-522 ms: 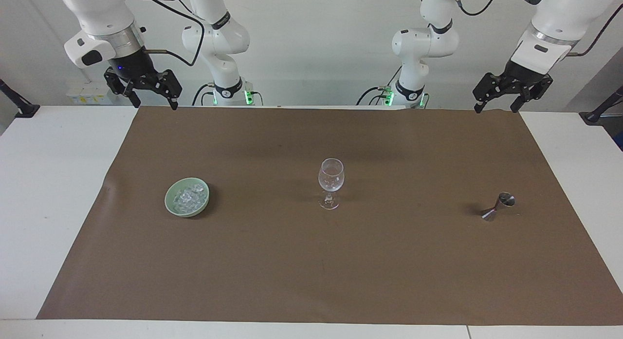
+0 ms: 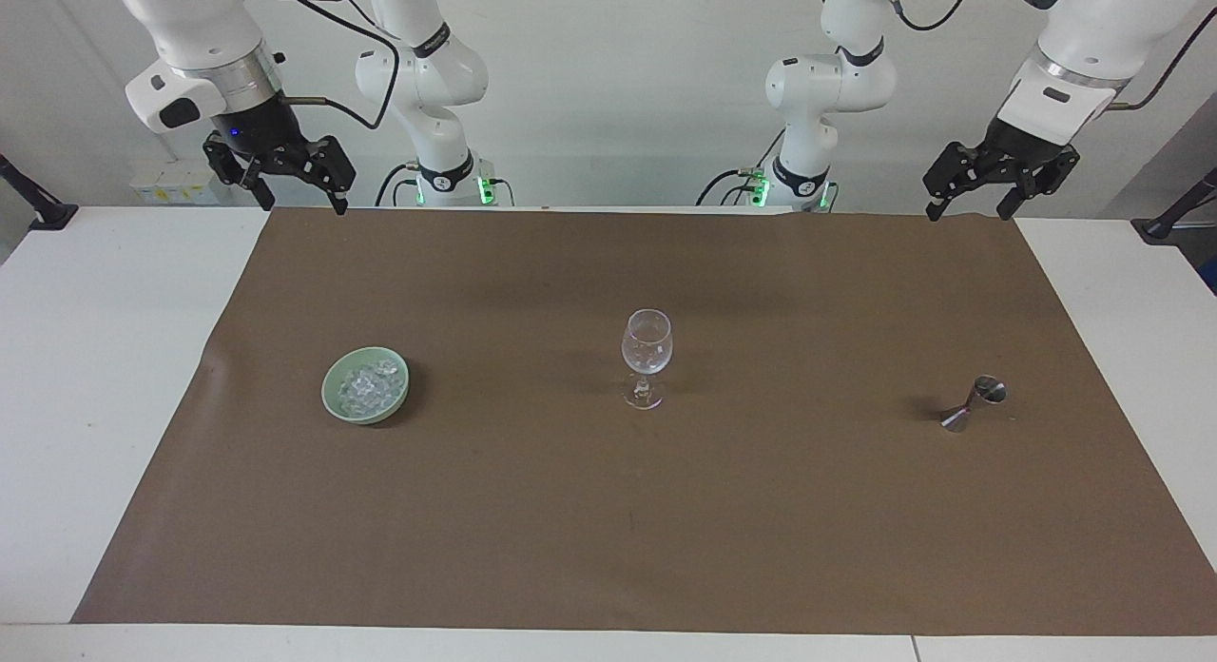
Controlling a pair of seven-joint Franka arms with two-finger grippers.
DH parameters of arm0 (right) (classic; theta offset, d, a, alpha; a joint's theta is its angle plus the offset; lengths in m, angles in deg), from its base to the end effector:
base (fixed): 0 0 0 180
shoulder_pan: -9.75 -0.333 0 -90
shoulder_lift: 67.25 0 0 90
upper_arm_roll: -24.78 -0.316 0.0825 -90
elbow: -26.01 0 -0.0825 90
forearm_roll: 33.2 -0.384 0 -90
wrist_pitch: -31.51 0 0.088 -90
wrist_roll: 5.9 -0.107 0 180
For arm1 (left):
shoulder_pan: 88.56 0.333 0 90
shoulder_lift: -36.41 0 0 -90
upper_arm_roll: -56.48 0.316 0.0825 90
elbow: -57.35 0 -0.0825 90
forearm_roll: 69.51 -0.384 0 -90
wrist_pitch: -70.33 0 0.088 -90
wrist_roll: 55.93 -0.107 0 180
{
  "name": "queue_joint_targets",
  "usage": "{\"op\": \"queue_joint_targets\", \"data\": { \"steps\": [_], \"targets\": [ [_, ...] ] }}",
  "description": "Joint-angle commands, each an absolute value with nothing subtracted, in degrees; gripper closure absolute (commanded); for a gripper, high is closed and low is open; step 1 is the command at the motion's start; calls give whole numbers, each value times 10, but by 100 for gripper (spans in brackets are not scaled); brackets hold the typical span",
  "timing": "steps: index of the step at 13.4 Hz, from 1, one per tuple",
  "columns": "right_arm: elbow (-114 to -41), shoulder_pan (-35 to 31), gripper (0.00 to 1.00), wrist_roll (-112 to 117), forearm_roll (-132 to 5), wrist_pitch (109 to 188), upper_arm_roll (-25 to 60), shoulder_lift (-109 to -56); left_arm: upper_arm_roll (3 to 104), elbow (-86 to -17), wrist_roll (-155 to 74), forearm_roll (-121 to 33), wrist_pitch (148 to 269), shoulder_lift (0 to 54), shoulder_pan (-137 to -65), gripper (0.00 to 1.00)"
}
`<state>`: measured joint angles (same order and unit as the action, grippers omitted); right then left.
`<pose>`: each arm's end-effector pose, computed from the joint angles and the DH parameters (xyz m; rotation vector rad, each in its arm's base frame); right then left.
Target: Pour wine and add ice with both arms
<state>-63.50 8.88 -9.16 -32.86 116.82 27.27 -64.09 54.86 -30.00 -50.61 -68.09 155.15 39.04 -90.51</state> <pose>0.5287 -0.0164 0.6512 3.1348 -0.1341 -0.0285 0.5296 -0.0363 0.6631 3.1178 0.0441 -0.0001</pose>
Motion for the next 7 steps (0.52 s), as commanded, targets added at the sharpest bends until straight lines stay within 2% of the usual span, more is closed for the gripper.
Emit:
{"op": "queue_joint_targets", "data": {
  "steps": [1,7],
  "targets": [
    [-642,90,0,-99,-343,1169,273,-633,552,-307,-447,-680,1559,400,-907,0],
    [-642,90,0,-99,-343,1169,273,-633,559,-320,-156,-608,1605,402,-891,0]
  ]
}}
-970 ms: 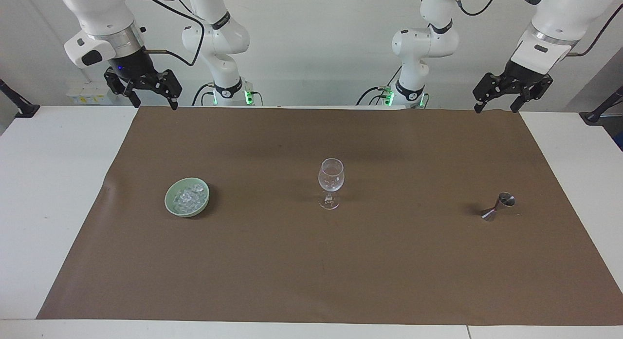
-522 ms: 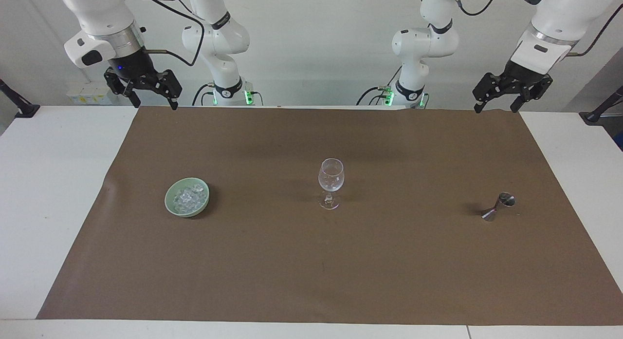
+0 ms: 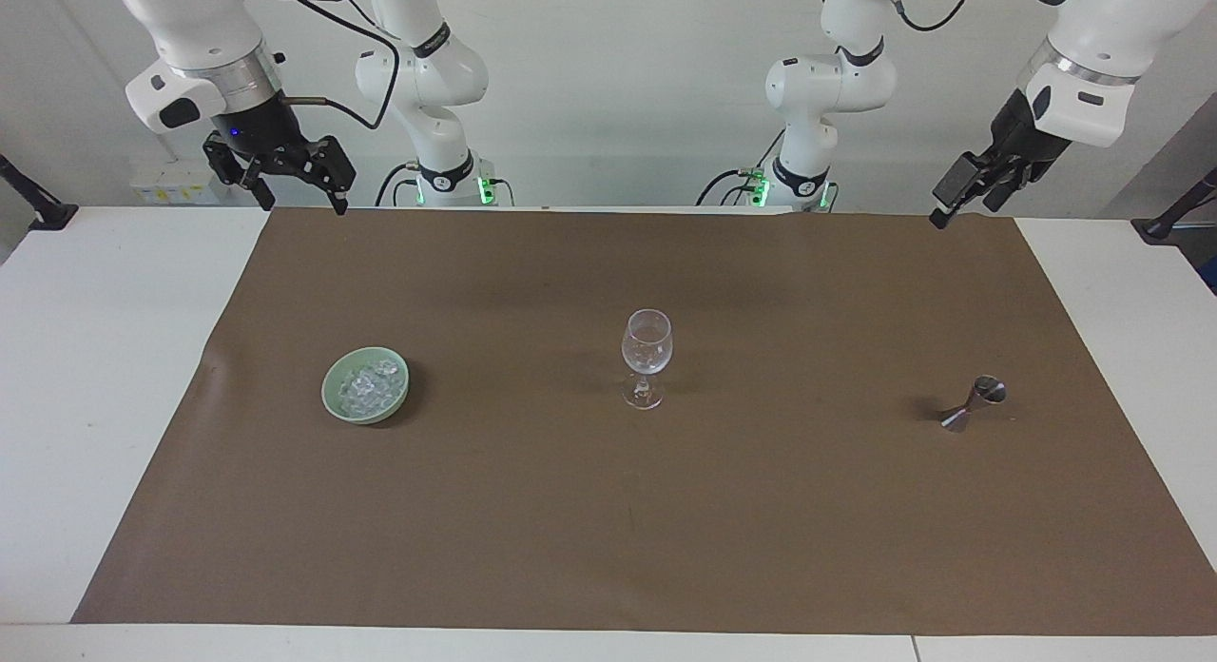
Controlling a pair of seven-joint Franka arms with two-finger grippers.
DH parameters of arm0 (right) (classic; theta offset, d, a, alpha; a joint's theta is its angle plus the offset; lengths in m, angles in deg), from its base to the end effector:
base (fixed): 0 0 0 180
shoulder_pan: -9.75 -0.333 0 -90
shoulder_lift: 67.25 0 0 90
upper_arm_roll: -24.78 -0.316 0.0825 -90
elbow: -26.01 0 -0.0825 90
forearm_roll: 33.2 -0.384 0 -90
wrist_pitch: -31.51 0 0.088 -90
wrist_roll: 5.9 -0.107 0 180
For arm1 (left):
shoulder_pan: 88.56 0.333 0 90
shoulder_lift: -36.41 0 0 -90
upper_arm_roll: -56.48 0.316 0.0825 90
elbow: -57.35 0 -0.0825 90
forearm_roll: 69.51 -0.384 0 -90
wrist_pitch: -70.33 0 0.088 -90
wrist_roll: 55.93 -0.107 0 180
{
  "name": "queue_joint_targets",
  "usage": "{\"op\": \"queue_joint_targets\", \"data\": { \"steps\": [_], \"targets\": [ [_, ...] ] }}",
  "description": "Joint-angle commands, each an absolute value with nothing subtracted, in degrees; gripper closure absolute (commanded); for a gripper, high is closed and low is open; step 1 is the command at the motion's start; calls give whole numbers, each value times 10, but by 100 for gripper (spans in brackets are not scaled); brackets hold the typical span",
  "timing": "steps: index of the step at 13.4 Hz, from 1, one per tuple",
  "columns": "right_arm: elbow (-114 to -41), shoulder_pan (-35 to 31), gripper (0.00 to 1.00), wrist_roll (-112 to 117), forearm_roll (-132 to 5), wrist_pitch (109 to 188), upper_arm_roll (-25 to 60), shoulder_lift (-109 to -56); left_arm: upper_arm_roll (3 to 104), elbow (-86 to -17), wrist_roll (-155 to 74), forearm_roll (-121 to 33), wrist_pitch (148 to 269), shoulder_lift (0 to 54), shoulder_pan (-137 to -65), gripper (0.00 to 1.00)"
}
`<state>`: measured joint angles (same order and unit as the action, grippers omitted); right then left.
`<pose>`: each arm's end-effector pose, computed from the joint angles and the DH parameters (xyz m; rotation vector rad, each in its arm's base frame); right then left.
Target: Pour wine and add ice with both arms
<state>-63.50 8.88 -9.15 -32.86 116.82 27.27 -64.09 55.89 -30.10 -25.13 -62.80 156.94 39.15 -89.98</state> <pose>0.5287 -0.0164 0.6512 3.1348 -0.1338 -0.0285 0.5327 -0.0319 0.6669 2.9292 0.7380 -0.0016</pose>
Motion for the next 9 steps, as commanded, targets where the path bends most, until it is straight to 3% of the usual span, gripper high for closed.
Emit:
{"op": "queue_joint_targets", "data": {
  "steps": [1,5,9],
  "targets": [
    [-642,90,0,-99,-343,1169,273,-633,559,-326,-128,-607,1616,404,-890,0],
    [-642,90,0,-99,-343,1169,273,-633,559,-379,-89,-481,1655,426,-780,0],
    [-642,90,0,-99,-343,1169,273,-633,559,-468,-7,-416,1734,458,-737,0]
  ]
}}
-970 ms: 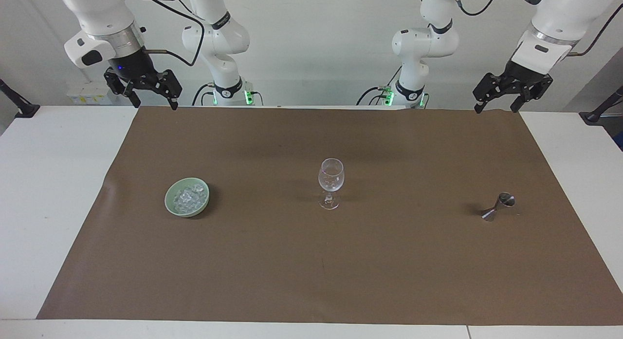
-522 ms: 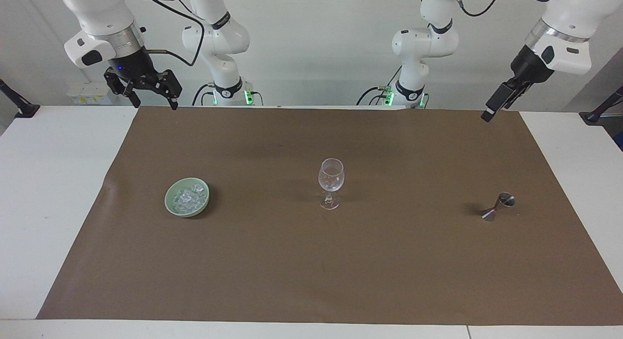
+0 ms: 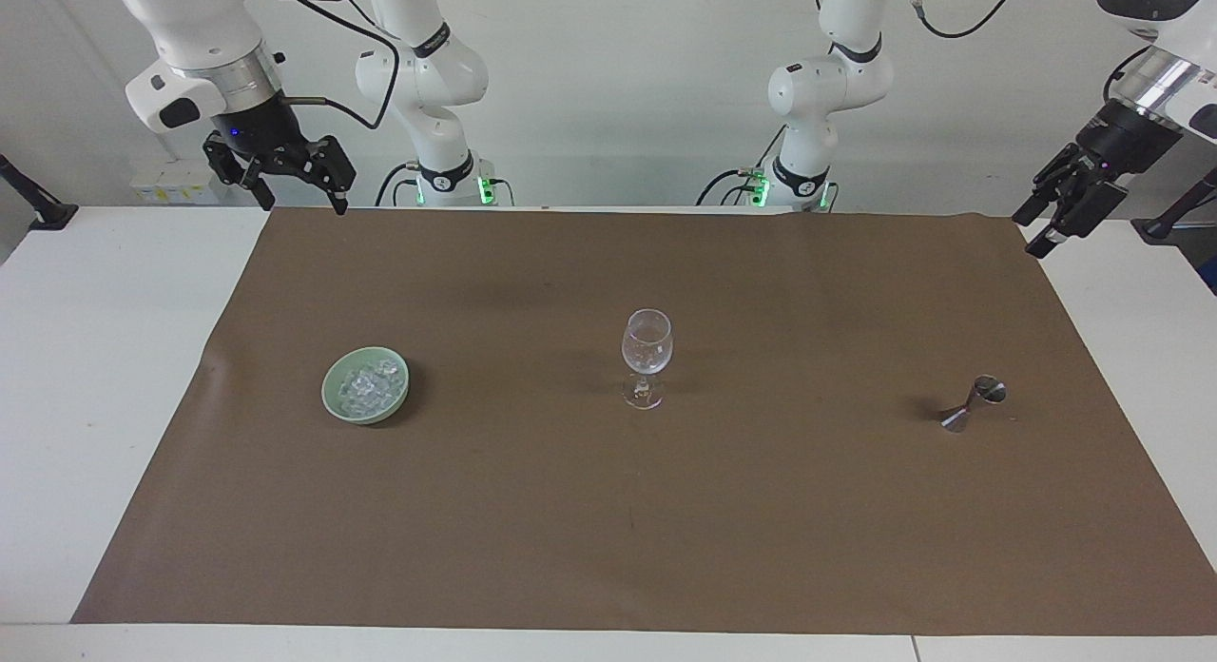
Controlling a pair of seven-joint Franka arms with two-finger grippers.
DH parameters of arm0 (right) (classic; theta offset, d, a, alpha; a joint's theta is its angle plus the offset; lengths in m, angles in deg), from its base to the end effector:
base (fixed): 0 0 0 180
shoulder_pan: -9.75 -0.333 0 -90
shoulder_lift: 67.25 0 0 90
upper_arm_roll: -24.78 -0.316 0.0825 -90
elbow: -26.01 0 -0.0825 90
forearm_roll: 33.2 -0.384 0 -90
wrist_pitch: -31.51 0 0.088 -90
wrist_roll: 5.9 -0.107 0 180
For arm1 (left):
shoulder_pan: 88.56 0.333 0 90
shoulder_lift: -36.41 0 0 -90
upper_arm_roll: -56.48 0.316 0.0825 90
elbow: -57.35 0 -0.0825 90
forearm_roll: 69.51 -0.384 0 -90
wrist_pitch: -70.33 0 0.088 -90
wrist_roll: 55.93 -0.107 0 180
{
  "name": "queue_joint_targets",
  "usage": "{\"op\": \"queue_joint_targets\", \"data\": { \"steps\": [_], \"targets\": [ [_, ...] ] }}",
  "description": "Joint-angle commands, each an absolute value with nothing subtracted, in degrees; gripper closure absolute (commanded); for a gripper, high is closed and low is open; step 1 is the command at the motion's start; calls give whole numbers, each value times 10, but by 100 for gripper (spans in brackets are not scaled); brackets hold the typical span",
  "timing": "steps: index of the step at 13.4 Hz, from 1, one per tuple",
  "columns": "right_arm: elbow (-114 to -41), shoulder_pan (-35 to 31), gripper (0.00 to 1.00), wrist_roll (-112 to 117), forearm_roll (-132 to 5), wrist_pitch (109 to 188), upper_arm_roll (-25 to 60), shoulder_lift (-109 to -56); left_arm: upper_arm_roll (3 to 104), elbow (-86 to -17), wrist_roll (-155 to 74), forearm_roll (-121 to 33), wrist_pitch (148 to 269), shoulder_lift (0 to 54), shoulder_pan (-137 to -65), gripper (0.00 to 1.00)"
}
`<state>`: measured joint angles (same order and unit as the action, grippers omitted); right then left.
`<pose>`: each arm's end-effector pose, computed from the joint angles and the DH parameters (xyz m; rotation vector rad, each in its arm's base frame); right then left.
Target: Pour wine and add ice with both arms
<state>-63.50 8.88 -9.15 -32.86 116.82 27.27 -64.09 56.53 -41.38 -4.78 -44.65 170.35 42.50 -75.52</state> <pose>0.5287 -0.0164 0.6512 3.1348 -0.1338 -0.0285 0.5319 0.0848 0.6342 2.2445 1.4865 -0.0286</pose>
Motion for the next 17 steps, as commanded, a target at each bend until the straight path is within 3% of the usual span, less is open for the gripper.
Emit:
{"op": "queue_joint_targets", "data": {
  "steps": [1,5,9,17],
  "targets": [
    [-642,90,0,-99,-343,1169,273,-633,560,-475,5,-392,1735,457,-718,0],
    [-642,90,0,-99,-343,1169,273,-633,559,-524,8,-297,1771,443,-644,0],
    [-642,90,0,-99,-343,1169,273,-633,559,-531,8,-217,1776,381,-586,0],
    [-642,90,0,-99,-343,1169,273,-633,559,-569,2,-124,1808,303,-569,0]
  ]
}}
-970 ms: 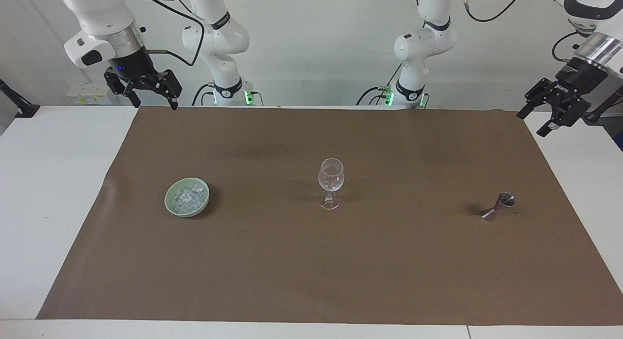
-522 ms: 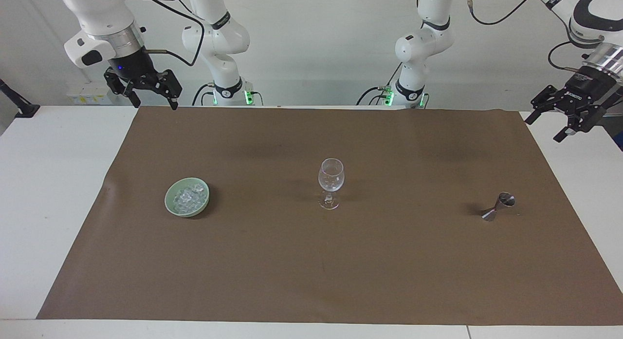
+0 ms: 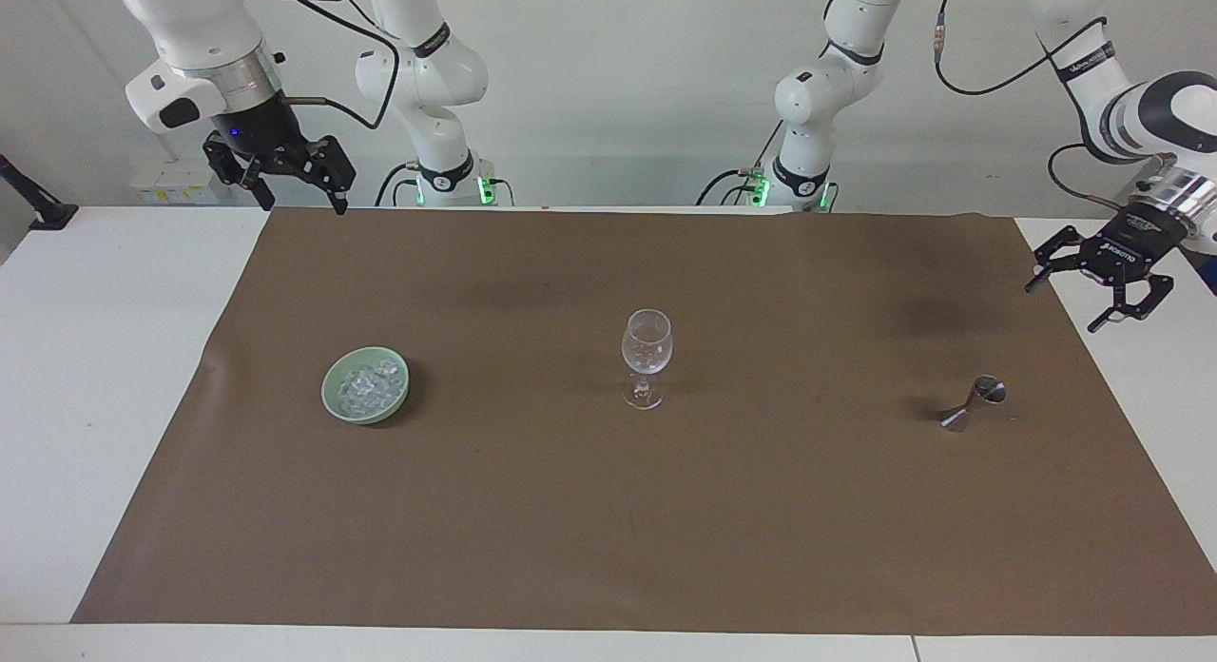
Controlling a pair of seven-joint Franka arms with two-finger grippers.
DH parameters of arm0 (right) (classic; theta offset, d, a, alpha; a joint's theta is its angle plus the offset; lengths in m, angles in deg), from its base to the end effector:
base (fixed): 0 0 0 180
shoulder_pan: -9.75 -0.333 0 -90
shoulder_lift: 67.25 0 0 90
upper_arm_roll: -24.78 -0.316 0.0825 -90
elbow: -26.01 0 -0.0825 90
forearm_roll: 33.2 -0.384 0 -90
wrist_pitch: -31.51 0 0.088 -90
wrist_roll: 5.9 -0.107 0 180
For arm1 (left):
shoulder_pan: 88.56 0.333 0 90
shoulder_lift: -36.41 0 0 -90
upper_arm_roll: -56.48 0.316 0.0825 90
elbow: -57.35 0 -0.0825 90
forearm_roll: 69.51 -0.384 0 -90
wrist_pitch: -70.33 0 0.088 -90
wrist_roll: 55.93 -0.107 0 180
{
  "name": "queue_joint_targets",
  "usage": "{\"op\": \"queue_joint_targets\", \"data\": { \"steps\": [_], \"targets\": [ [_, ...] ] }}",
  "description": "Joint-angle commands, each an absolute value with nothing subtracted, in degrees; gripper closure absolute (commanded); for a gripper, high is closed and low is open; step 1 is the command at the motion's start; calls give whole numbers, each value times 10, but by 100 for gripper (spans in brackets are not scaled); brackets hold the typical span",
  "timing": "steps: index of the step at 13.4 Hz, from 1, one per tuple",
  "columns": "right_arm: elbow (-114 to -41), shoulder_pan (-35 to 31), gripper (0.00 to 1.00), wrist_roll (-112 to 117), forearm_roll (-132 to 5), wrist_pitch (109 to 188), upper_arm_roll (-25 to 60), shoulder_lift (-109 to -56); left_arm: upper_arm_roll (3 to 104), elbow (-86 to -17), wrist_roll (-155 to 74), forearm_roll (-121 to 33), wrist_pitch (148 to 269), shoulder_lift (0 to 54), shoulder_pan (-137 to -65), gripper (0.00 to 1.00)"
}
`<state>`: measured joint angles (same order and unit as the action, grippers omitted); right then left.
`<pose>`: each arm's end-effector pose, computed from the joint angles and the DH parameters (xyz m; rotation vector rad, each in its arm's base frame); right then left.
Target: Pour wine and add ice with both arms
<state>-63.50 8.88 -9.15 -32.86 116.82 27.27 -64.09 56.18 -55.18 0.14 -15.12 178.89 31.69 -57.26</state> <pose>0.5287 -0.0164 0.6512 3.1348 -0.1338 -0.0285 0.5212 0.2436 0.4469 1.3186 1.8745 -0.3984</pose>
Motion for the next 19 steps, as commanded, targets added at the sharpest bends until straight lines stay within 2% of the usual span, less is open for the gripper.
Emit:
{"op": "queue_joint_targets", "data": {
  "steps": [1,5,13,19],
  "targets": [
    [-642,90,0,-99,-343,1169,273,-633,559,-569,-12,-106,1805,283,-563,0],
    [-642,90,0,-99,-343,1169,273,-633,559,-567,-39,-42,1801,236,-543,0],
    [-642,90,0,-99,-343,1169,273,-633,559,-569,-61,-39,1794,234,-545,0],
    [-642,90,0,-99,-343,1169,273,-633,558,-568,-69,30,1794,182,-540,0]
  ]
}}
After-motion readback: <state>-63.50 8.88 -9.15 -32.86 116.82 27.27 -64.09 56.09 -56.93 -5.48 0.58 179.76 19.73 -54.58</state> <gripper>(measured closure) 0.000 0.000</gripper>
